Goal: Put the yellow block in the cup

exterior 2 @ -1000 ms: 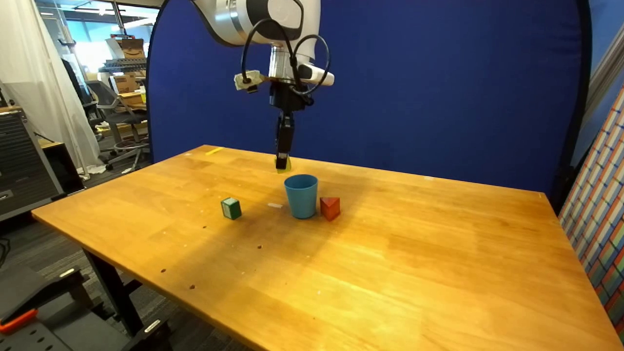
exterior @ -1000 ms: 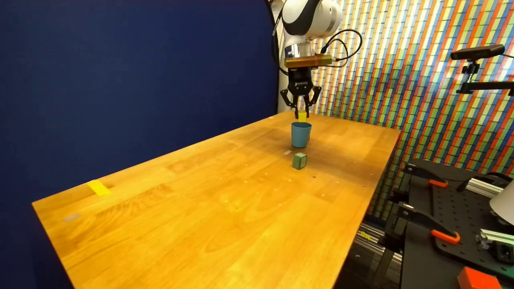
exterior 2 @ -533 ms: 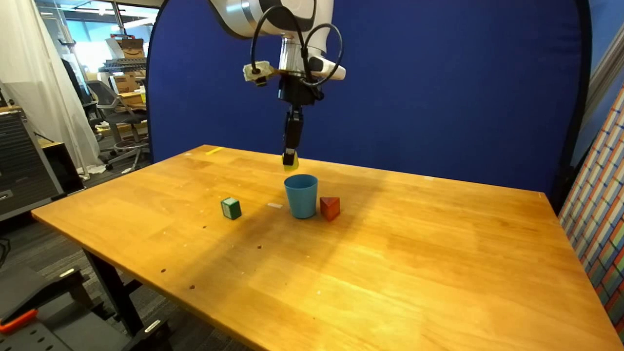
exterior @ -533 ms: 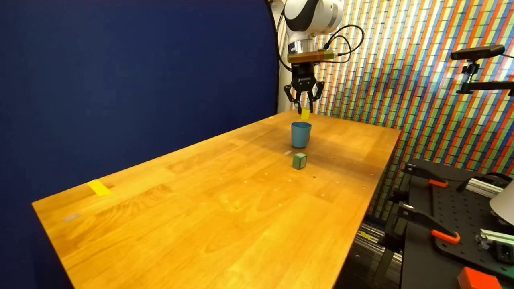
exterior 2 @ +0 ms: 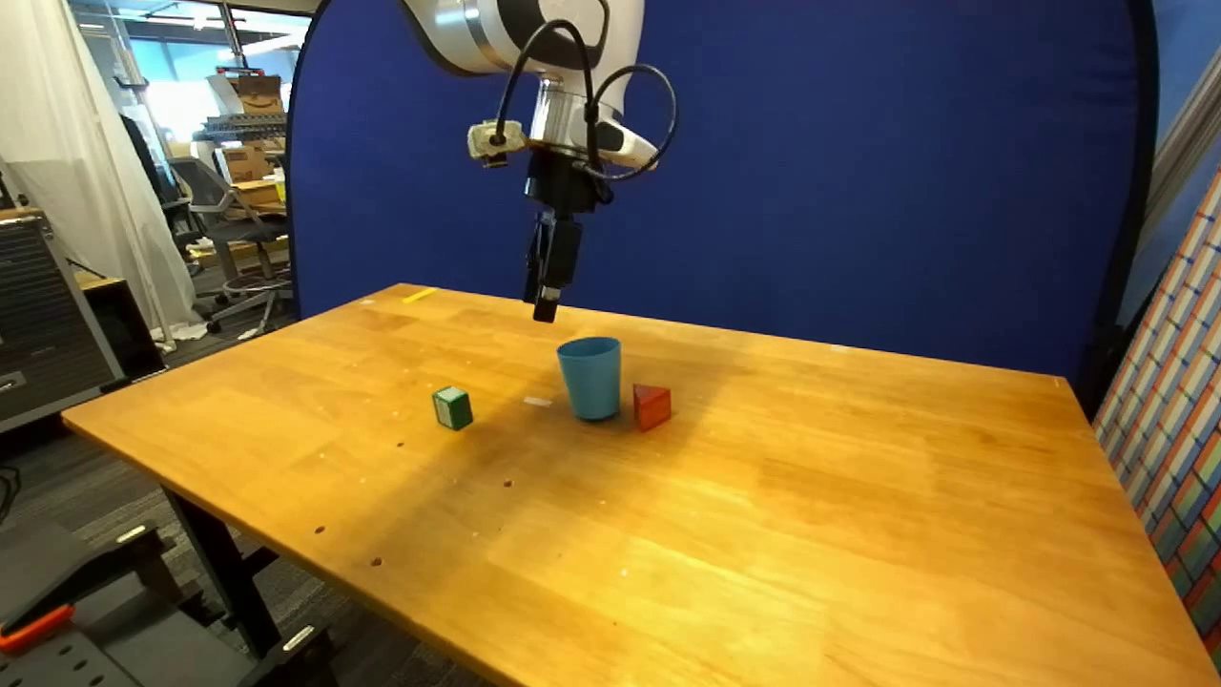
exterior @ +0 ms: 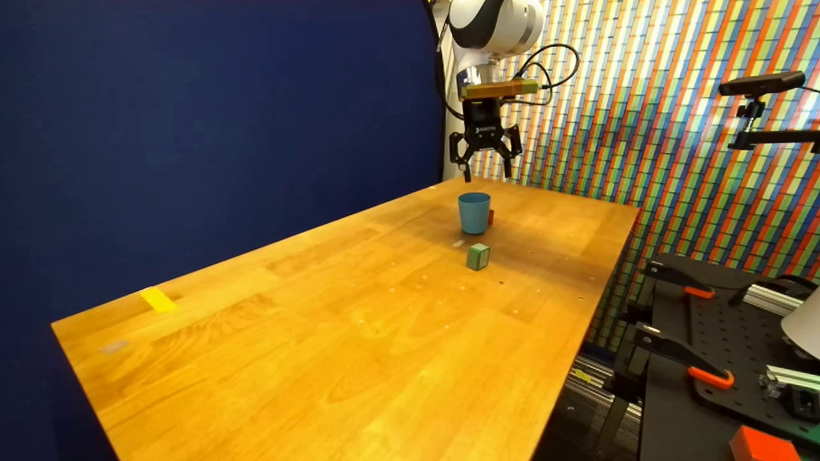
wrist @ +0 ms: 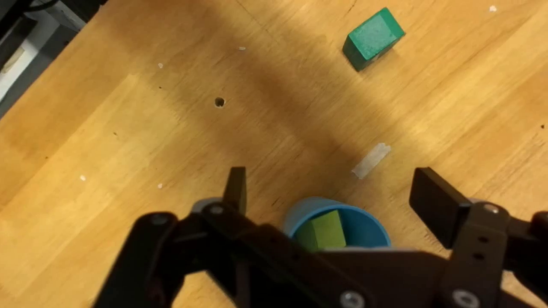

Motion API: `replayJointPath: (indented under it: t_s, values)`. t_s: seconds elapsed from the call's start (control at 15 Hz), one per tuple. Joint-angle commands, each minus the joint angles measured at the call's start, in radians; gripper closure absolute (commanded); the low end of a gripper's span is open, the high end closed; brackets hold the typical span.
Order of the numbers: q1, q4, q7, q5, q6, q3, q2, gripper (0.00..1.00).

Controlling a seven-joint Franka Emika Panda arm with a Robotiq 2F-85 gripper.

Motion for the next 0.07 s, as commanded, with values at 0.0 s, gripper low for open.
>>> replayJointPath:
  t_s: [0.0]
  values:
    - [-0.002,0.002,-0.004,0.0,-0.002,0.001,0.001,0.02]
